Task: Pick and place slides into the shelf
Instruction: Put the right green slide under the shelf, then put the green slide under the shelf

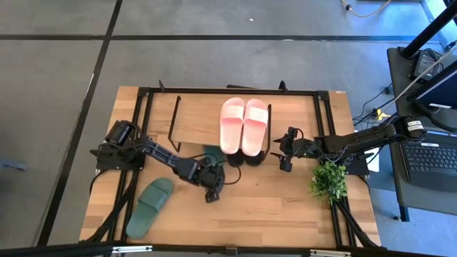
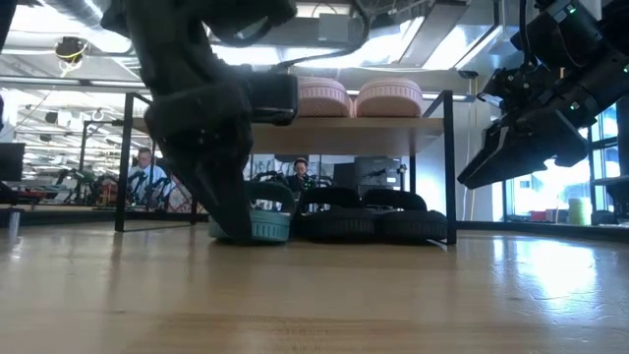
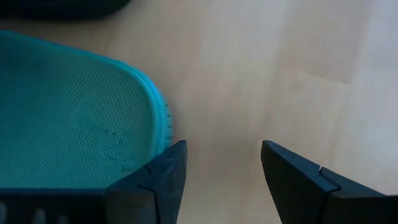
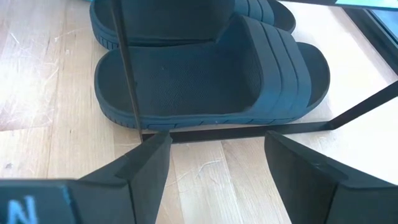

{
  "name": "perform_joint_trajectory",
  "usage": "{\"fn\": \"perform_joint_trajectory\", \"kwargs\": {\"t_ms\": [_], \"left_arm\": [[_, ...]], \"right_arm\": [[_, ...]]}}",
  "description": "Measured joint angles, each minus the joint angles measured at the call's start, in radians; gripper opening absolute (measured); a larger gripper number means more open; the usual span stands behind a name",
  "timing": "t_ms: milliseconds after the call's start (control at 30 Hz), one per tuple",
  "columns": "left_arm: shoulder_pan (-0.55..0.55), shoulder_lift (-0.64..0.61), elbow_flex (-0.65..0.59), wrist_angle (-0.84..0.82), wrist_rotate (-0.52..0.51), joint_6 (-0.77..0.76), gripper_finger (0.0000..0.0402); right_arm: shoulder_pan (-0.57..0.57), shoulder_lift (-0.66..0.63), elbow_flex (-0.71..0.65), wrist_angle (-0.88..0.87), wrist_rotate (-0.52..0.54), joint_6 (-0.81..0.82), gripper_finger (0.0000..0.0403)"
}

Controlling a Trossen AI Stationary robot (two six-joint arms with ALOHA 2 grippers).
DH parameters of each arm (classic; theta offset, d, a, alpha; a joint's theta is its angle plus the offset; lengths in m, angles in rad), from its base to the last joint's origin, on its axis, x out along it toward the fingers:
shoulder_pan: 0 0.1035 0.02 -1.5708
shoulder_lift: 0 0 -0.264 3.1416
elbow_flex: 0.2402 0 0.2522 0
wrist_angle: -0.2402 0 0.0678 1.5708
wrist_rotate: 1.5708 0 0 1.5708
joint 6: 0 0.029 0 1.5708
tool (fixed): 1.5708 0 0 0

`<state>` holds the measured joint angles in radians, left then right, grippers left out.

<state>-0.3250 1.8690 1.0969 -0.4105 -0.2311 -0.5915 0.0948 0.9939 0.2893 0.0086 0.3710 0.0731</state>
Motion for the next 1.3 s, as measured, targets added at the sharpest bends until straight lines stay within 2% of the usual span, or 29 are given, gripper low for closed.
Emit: {"fn": "perform_joint_trajectory", "kwargs": {"t_ms": [267,800,1100,1233,1300], "left_arm": [[0.041,0.000,0.000,-0.015,-0.047,0.073,0.0197],[0.088,-0.001,0.000,-0.041,-0.046,0.128,0.0197],[0.005,-0.151,0.000,-0.184,-0.040,0.109,0.0197],[-0.083,-0.257,0.000,-0.255,-0.046,0.185,0.0197],[-0.141,-0.307,0.000,-0.296,-0.085,0.229,0.0197]], "right_arm": [[0.000,0.000,0.000,0.000,0.000,-0.003,0.0259],[0.000,0.000,0.000,-0.001,0.000,-0.003,0.0259],[0.000,0.000,0.000,-0.018,0.000,0.000,0.0259],[0.000,0.000,0.000,-0.022,0.001,0.000,0.0259],[0.000,0.000,0.000,-0.022,0.001,-0.001,0.0259]]}}
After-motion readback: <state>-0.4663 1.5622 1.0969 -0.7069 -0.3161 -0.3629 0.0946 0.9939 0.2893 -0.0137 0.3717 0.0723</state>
